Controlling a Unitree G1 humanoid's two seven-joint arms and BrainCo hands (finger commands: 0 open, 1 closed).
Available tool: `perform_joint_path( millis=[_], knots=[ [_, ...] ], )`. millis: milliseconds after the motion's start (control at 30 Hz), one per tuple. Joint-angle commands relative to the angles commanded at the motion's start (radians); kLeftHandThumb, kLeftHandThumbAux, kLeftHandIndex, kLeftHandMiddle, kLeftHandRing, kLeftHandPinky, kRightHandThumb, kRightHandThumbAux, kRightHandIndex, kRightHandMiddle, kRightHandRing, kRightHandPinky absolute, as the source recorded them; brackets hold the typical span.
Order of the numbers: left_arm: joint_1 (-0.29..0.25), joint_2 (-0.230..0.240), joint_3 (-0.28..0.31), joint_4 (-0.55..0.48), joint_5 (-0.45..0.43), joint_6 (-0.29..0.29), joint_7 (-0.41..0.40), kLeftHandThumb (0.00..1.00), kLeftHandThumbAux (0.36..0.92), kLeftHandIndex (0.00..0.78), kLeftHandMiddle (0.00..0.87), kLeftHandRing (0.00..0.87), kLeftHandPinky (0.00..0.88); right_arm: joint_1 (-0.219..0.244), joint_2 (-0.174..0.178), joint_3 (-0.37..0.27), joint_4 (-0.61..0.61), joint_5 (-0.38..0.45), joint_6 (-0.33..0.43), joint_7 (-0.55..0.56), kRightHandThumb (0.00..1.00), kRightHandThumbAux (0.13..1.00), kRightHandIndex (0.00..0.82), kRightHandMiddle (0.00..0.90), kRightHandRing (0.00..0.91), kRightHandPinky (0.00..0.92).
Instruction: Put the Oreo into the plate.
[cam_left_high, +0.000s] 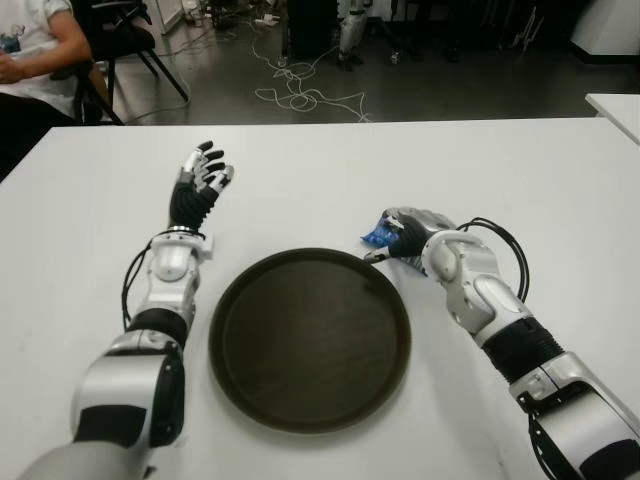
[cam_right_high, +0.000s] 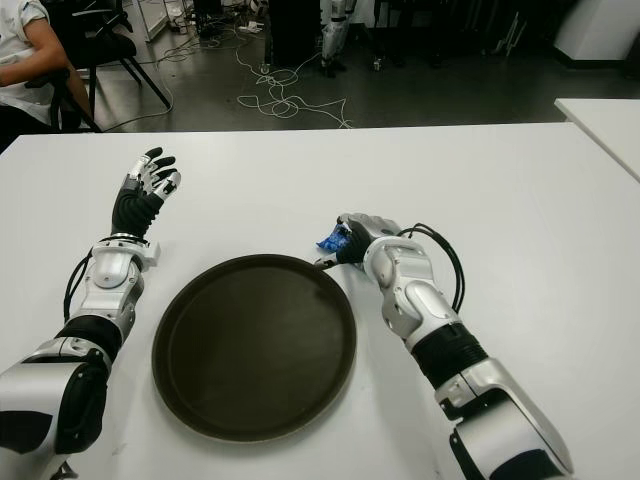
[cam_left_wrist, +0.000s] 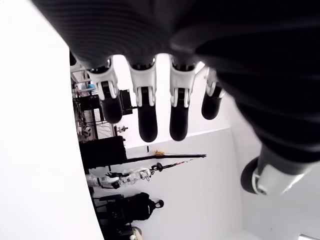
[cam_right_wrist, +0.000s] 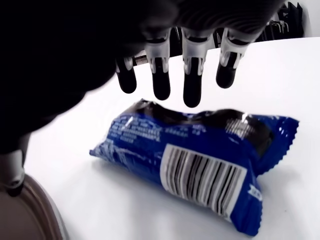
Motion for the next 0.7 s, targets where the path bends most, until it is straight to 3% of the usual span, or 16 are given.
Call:
perform_joint_path(
  millis=[700],
  knots=[
    [0.001,0.009,-0.008,0.003,0.019,-0.006,0.008,0.085,0.553,0.122,0.197,0.154,0.1,-0.035,-0.023,-0.028,0.036,0.023,0.003,-0.014,0.0,0.494,0.116,0.143,0.127,0.101]
  ],
)
